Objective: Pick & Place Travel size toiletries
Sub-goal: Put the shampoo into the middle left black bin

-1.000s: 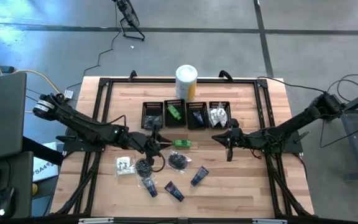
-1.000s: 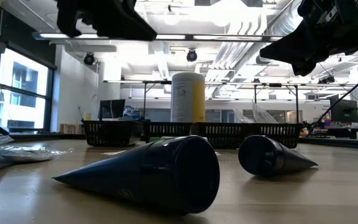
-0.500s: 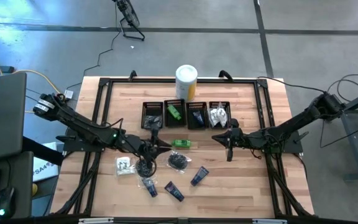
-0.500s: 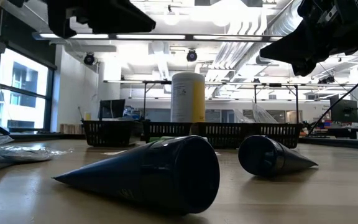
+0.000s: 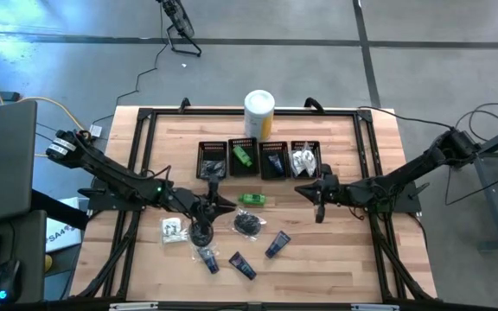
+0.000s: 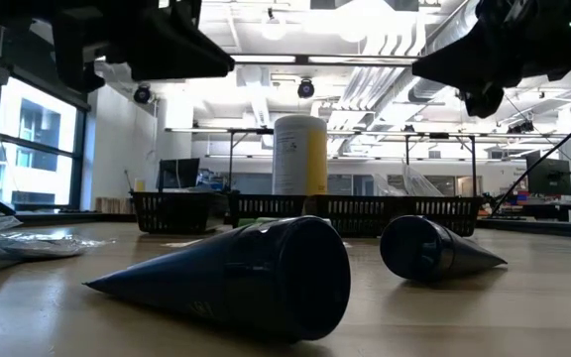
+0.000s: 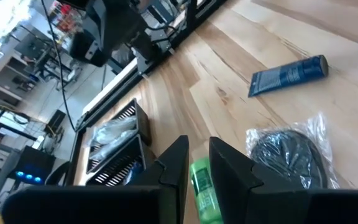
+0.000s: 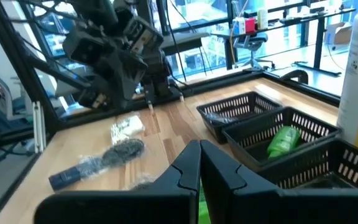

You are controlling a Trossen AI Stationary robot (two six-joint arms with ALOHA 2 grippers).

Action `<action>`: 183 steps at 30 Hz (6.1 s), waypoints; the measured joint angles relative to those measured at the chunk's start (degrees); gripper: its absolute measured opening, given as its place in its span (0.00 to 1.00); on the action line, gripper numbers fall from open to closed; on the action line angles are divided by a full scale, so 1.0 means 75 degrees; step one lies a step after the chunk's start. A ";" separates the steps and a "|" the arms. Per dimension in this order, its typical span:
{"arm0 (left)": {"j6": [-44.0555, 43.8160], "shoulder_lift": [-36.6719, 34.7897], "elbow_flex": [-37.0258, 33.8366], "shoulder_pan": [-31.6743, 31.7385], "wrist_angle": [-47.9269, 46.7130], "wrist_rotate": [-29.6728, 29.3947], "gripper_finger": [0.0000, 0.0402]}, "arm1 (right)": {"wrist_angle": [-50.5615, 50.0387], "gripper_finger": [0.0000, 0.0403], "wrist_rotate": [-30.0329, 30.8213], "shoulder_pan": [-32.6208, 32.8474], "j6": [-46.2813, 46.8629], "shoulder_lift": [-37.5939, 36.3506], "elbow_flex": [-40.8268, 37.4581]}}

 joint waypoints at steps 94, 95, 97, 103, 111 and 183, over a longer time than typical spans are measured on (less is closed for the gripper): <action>-0.0583 -0.4683 -0.2537 0.1515 -0.0871 0.0831 0.02 | -0.7114 0.77 -0.3442 -0.2256 -0.0842 0.4593 0.6808; -0.0583 -0.4683 -0.2537 0.1513 -0.0869 0.0831 0.02 | -0.7112 0.77 -0.3444 -0.2253 -0.0842 0.4593 0.6800; -0.0583 -0.4683 -0.2537 0.1515 -0.0869 0.0831 0.02 | -0.7084 0.76 -0.3477 -0.2253 -0.0842 0.4593 0.6738; -0.0606 -0.4683 -0.2537 0.1515 -0.0866 0.0831 0.02 | -0.6909 0.75 -0.3497 -0.2253 -0.0790 0.4604 0.6515; -0.0609 -0.4680 -0.2537 0.1514 -0.0859 0.0834 0.02 | -0.6471 0.75 -0.3543 -0.2250 -0.0807 0.5462 0.6472; -0.0612 -0.4680 -0.2534 0.1515 -0.0928 0.1005 0.02 | -0.6916 0.50 -0.4406 -0.2303 -0.0385 0.6475 0.6473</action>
